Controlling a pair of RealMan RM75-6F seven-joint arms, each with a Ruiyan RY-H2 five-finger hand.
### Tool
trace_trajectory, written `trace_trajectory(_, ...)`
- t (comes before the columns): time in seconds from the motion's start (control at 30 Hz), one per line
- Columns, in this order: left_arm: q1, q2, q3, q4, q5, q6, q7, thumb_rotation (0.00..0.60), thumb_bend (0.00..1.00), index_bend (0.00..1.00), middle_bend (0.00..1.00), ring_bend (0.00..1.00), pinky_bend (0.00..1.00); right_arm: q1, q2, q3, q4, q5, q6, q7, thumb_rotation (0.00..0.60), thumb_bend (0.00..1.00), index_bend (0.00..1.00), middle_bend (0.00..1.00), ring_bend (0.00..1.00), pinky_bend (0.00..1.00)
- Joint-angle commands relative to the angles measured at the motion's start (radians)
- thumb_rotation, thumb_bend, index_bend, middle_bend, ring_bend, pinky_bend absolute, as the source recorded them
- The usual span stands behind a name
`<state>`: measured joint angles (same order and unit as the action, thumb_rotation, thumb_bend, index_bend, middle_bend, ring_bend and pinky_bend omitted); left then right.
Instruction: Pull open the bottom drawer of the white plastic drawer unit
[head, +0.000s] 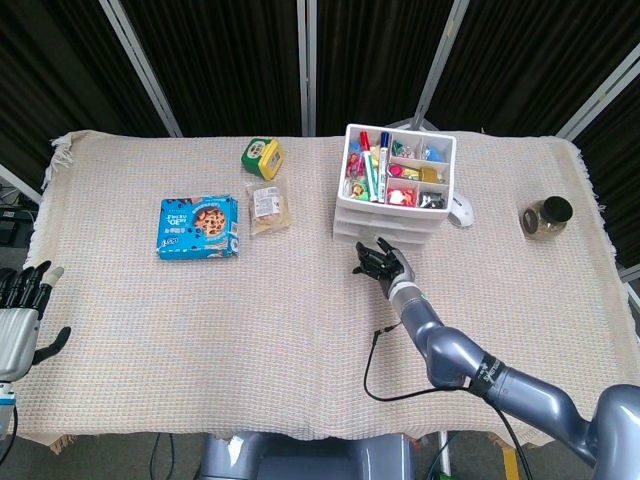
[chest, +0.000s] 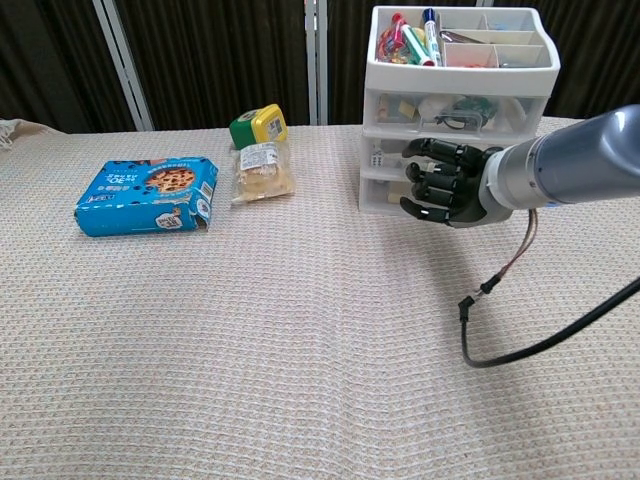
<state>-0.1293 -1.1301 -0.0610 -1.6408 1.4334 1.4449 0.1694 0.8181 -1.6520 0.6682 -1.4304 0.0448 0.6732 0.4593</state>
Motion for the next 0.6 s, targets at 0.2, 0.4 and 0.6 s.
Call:
trace_trajectory(0.2, 0.0, 0.001, 0.0, 0.0, 0.0, -0.001, -0.001, 0.6, 0.34, 0.07, 0.0, 0.0, 0.0, 0.006, 0.001, 0.006, 0.002, 0.008, -0.016, -0.007, 0.6, 0.37, 0.27, 0.74, 0.8, 0.6)
trace_trajectory(0.4, -0.001, 0.001, 0.0, -0.001, -0.001, -0.001, 0.0, 0.6, 0.34, 0.07, 0.0, 0.0, 0.0, -0.003, 0.004, 0.001, -0.013, 0.015, -0.019, -0.003, 0.6, 0.37, 0.29, 0.74, 0.8, 0.6)
trace_trajectory(0.6, 0.0, 0.0, 0.0, -0.001, -0.001, 0.0, 0.001, 0.6, 0.34, 0.07, 0.0, 0.0, 0.0, -0.021, 0.008, -0.004, -0.044, -0.002, -0.005, 0.005, 0.6, 0.37, 0.3, 0.74, 0.8, 0.6)
